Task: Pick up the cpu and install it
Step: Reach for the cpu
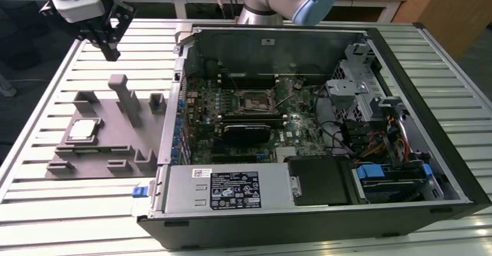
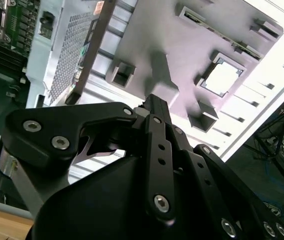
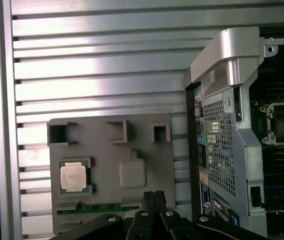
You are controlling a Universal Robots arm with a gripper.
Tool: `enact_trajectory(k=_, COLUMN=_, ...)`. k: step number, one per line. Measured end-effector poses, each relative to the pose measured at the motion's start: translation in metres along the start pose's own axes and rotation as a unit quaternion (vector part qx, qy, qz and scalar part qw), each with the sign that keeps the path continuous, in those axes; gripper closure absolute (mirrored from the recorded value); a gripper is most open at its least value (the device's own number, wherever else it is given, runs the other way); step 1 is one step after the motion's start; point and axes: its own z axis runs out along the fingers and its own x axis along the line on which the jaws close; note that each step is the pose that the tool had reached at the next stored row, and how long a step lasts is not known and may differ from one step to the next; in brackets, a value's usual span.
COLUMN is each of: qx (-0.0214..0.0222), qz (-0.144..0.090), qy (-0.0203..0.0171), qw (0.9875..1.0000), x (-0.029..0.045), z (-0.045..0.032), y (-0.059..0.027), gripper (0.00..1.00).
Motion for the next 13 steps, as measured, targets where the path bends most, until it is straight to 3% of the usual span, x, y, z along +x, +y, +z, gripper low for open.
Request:
enact_trajectory(k=6, qx=0.0, qz=0.0, qy=0.0, qw=1.0, x=0.0119, z=0.0056, y=-0.0011, gripper=0.89)
enact_trajectory(k=13, qx=0.0001, qz=0.0, qy=0.0, qw=1.0, x=0.0208, z=0.0132, y=-0.0022, gripper=0.89)
